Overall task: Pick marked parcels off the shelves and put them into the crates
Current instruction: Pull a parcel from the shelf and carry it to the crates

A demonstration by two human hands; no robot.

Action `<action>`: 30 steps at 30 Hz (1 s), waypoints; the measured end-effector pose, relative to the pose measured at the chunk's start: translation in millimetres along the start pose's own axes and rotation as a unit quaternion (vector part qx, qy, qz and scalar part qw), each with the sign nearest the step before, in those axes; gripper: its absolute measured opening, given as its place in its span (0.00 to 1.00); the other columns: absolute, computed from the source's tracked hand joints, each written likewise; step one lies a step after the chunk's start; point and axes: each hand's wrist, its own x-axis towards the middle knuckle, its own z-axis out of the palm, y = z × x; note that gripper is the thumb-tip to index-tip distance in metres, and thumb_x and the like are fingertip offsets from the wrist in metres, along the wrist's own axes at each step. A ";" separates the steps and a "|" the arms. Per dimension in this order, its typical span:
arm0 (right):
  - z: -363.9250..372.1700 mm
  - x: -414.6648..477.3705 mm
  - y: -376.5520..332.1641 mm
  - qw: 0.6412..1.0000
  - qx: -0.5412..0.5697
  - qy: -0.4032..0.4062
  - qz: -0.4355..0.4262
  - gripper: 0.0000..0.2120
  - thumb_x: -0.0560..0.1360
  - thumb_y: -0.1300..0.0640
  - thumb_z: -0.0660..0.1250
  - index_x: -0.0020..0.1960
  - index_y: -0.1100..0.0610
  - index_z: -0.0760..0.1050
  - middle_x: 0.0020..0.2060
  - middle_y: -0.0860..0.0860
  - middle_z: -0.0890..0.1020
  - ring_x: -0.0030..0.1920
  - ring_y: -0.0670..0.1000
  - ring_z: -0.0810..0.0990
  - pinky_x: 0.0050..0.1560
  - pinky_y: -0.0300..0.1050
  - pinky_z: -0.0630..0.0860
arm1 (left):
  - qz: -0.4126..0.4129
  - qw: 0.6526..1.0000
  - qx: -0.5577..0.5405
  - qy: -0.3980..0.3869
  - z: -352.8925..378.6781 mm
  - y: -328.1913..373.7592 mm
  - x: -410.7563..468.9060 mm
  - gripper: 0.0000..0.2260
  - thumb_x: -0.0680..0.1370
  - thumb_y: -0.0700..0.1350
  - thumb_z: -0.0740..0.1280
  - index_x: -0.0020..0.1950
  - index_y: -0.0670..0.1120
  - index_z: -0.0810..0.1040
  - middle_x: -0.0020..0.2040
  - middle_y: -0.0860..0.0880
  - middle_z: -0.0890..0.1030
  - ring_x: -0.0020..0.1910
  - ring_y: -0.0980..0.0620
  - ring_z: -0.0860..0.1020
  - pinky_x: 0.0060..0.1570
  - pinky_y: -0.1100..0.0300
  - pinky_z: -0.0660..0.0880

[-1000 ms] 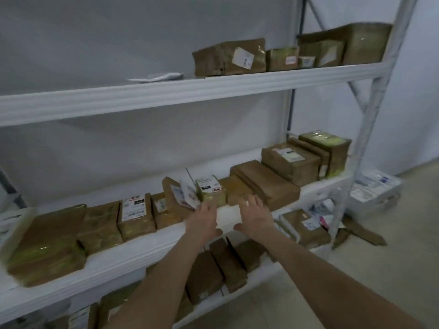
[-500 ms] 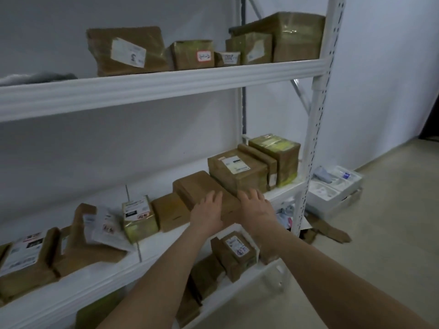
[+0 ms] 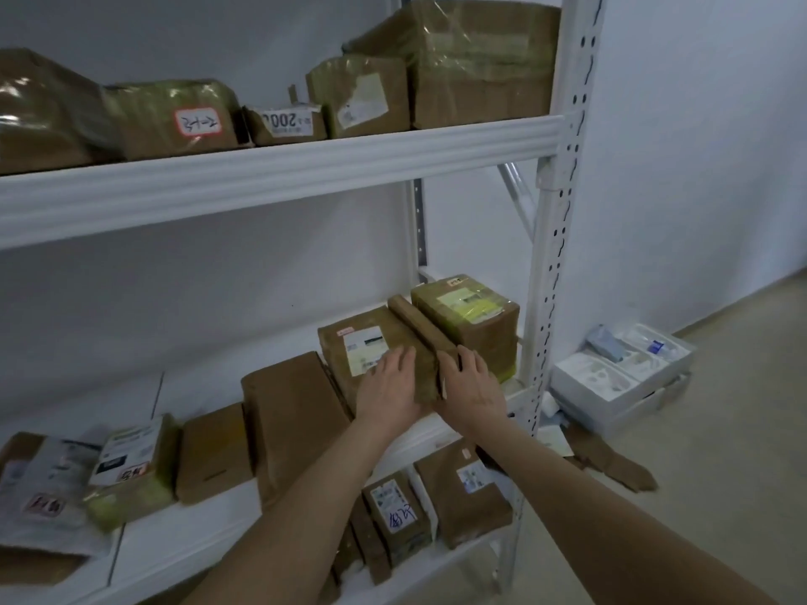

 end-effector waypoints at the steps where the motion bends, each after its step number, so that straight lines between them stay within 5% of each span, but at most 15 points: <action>1: -0.9 8.6 4.5 1.000 0.000 0.004 -0.004 0.34 0.76 0.49 0.66 0.75 0.52 0.54 0.76 0.57 0.55 0.76 0.60 0.52 0.72 0.56 0.60 | -0.002 1.000 0.003 -0.001 1.8 -0.1 11.7 0.38 0.76 0.49 0.68 0.78 0.44 0.50 0.78 0.45 0.54 0.76 0.47 0.55 0.73 0.51 0.60; 7: -10.9 58.6 26.4 0.999 -0.036 0.011 -0.003 0.37 0.74 0.42 0.66 0.76 0.50 0.52 0.77 0.58 0.51 0.77 0.61 0.47 0.75 0.57 0.52 | -0.020 0.999 0.023 -0.033 19.2 -4.2 60.4 0.38 0.76 0.39 0.66 0.79 0.43 0.46 0.79 0.46 0.50 0.77 0.46 0.54 0.74 0.50 0.57; 11: -16.9 82.5 35.6 0.998 -0.064 0.006 -0.009 0.37 0.75 0.39 0.64 0.76 0.51 0.52 0.77 0.57 0.49 0.77 0.61 0.45 0.75 0.58 0.49 | -0.018 0.997 0.043 -0.059 30.0 -14.3 68.5 0.31 0.77 0.38 0.63 0.78 0.47 0.56 0.76 0.46 0.60 0.72 0.46 0.64 0.64 0.50 0.69; 15: -18.3 96.7 45.0 0.995 -0.090 -0.009 -0.045 0.22 0.80 0.50 0.56 0.74 0.50 0.60 0.75 0.55 0.59 0.76 0.59 0.53 0.75 0.61 0.50 | -0.037 0.997 0.044 -0.055 29.2 -17.8 71.2 0.28 0.76 0.38 0.64 0.75 0.50 0.62 0.73 0.49 0.65 0.67 0.48 0.68 0.56 0.52 0.74; 21: -20.8 103.3 65.6 0.992 -0.100 -0.019 -0.073 0.25 0.76 0.55 0.63 0.72 0.44 0.63 0.72 0.52 0.64 0.74 0.57 0.58 0.73 0.63 0.51 | -0.094 0.993 0.047 -0.056 27.8 -10.8 66.5 0.28 0.75 0.37 0.64 0.74 0.52 0.62 0.72 0.51 0.66 0.65 0.48 0.70 0.52 0.52 0.75; 30: -17.7 102.2 71.9 0.990 -0.093 -0.050 -0.092 0.22 0.79 0.54 0.58 0.73 0.47 0.61 0.73 0.55 0.62 0.74 0.60 0.56 0.73 0.65 0.53 | -0.163 0.983 0.058 -0.056 32.4 -11.2 45.2 0.29 0.78 0.39 0.62 0.77 0.54 0.57 0.77 0.50 0.59 0.73 0.47 0.62 0.67 0.51 0.67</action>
